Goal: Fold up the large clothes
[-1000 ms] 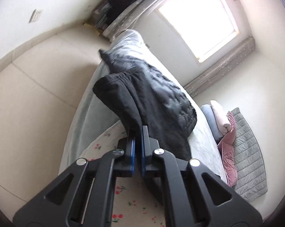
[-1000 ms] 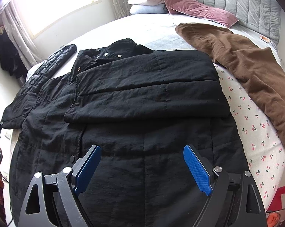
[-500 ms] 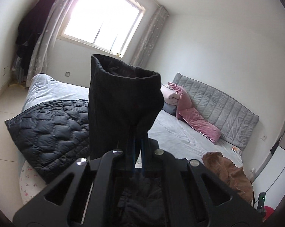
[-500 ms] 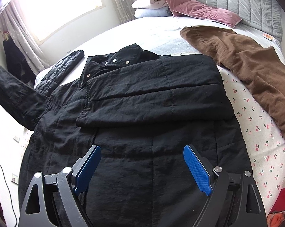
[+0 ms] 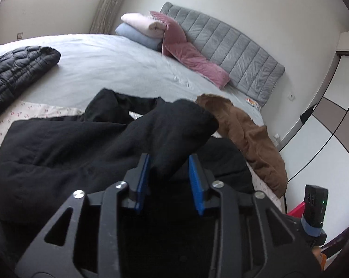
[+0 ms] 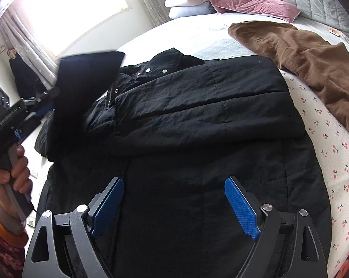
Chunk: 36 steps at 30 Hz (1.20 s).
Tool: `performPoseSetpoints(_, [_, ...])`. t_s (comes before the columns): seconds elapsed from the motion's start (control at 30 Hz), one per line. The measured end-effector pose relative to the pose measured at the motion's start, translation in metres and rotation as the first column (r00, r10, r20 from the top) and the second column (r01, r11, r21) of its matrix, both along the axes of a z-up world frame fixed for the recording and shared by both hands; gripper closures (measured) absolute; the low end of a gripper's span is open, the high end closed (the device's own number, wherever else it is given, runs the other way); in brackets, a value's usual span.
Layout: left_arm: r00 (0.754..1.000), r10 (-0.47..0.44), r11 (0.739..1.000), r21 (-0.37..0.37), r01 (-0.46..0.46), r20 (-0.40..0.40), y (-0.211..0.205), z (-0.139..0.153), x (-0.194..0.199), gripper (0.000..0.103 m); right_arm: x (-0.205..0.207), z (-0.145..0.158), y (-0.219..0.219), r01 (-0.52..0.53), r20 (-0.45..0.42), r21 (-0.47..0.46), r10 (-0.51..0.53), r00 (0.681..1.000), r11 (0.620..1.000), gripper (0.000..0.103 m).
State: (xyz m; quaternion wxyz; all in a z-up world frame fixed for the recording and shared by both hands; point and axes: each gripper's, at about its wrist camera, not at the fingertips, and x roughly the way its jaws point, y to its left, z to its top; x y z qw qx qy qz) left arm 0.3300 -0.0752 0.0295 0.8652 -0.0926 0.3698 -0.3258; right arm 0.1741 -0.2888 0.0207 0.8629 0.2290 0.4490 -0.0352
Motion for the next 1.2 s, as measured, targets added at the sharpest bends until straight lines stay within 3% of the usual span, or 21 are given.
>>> performPoseSetpoints(0.07, [0.999, 0.016, 0.999, 0.048, -0.018, 0.034, 0.002, -0.005, -0.012, 0.045, 0.0, -0.001, 0.0, -0.006, -0.003, -0.005, 0.006, 1.0, 1.0, 0.013])
performPoseSetpoints(0.13, [0.998, 0.047, 0.998, 0.04, -0.049, 0.047, 0.02, -0.001, -0.017, 0.038, 0.0, -0.001, -0.001, -0.007, 0.002, -0.001, 0.007, 1.0, 1.0, 0.013])
performPoseSetpoints(0.33, [0.984, 0.176, 0.982, 0.072, -0.177, 0.026, 0.102, 0.005, -0.001, 0.038, 0.01, -0.003, -0.002, -0.022, 0.032, 0.123, 0.019, 0.999, 0.992, 0.013])
performPoseSetpoints(0.43, [0.978, 0.206, 0.973, 0.099, -0.207, 0.016, 0.136, -0.002, 0.009, 0.047, 0.034, -0.003, 0.002, -0.052, 0.058, 0.198, 0.041, 0.998, 0.979, 0.013])
performPoseSetpoints(0.57, [0.971, 0.23, 0.969, 0.108, -0.223, -0.06, 0.16, -0.028, 0.026, 0.062, 0.085, -0.005, 0.019, -0.078, 0.073, 0.19, 0.065, 0.995, 0.979, 0.015])
performPoseSetpoints(0.67, [0.97, 0.229, 0.97, 0.108, -0.219, -0.087, 0.164, -0.049, 0.033, 0.065, 0.121, -0.019, 0.03, -0.08, 0.066, 0.202, 0.068, 0.996, 0.976, 0.025])
performPoseSetpoints(0.7, [0.97, 0.224, 0.97, 0.112, -0.214, -0.09, 0.163, -0.055, 0.035, 0.065, 0.131, -0.025, 0.033, -0.075, 0.058, 0.203, 0.064, 0.996, 0.976, 0.035])
performPoseSetpoints(0.73, [0.972, 0.216, 0.972, 0.114, -0.205, -0.093, 0.163, -0.061, 0.037, 0.065, 0.138, -0.032, 0.035, -0.07, 0.051, 0.206, 0.06, 0.997, 0.976, 0.063])
performPoseSetpoints(0.8, [0.975, 0.205, 0.973, 0.129, -0.193, -0.088, 0.161, -0.068, 0.036, 0.065, 0.147, -0.04, 0.04, -0.049, 0.022, 0.183, 0.046, 0.999, 0.982, 0.092])
performPoseSetpoints(0.9, [0.985, 0.155, 0.976, 0.165, -0.141, -0.078, 0.156, -0.075, 0.031, 0.065, 0.13, -0.028, 0.04, -0.036, 0.098, 0.173, 0.019, 0.995, 0.984, 0.095])
performPoseSetpoints(1.07, [0.991, 0.09, 0.971, 0.231, -0.064, -0.102, 0.143, -0.094, 0.022, 0.065, 0.117, -0.051, 0.039, -0.005, -0.011, 0.104, 0.006, 1.0, 0.995, 0.095])
performPoseSetpoints(1.17, [0.989, 0.109, 0.968, 0.236, -0.083, -0.098, 0.141, -0.09, 0.019, 0.064, 0.114, -0.047, 0.037, -0.017, 0.023, 0.122, 0.014, 1.0, 0.992, 0.092])
performPoseSetpoints(1.2, [0.988, 0.12, 0.968, 0.232, -0.094, -0.101, 0.141, -0.085, 0.017, 0.063, 0.111, -0.042, 0.036, -0.02, 0.023, 0.127, 0.017, 1.0, 0.992, 0.085])
